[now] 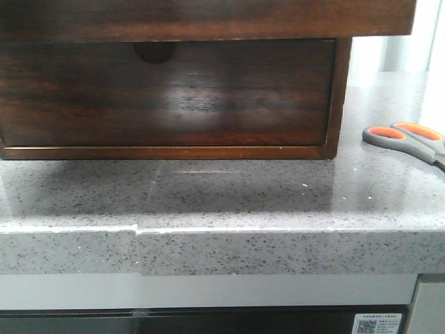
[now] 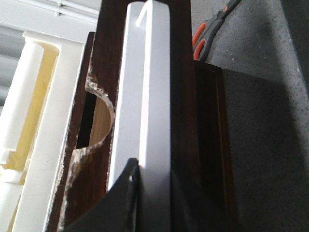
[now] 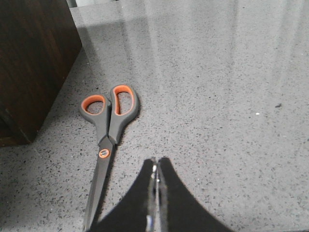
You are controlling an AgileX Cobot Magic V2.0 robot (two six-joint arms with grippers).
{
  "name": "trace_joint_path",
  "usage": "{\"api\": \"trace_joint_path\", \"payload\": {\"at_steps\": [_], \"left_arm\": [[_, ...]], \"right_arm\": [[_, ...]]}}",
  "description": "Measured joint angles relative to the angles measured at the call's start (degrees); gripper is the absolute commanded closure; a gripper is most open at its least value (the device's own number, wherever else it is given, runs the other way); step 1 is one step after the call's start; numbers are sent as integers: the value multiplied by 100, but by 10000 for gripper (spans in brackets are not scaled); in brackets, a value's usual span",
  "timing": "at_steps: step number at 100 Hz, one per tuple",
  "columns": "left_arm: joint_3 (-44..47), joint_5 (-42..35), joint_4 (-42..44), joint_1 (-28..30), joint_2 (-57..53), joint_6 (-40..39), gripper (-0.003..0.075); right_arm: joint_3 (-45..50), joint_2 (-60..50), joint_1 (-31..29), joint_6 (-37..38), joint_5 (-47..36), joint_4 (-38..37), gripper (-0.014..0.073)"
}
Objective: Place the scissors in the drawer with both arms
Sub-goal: 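Pull the drawer out toward the robot with the left gripper, then lower the right gripper onto the grey-orange scissors, grasp and lift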
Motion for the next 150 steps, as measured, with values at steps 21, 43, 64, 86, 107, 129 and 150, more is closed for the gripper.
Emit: {"api": "trace_joint_path", "payload": {"at_steps": [21, 43, 64, 86, 107, 129, 150], "left_arm": [[-10, 321, -175, -330, 0, -21, 742], [-10, 328, -215, -376, 0, -21, 671], [-32, -202, -465, -481, -19, -137, 451], [-68, -421, -492, -491, -79, -167, 462], [-148, -732, -527, -491, -539, -188, 461], [-347, -630, -900, -491, -1383, -188, 461], [-347, -353, -1086, -491, -1824, -188, 461]], "right_arm": [[0, 0, 0, 0, 0, 0, 662], [0, 0, 0, 0, 0, 0, 662], [0, 0, 0, 0, 0, 0, 662], [0, 0, 0, 0, 0, 0, 662], [-81, 36, 312, 0, 215, 25, 659], [-711, 844, 854, 0, 666, -282, 392], [-1447, 2281, 957, 0, 982, -370, 170]]}}
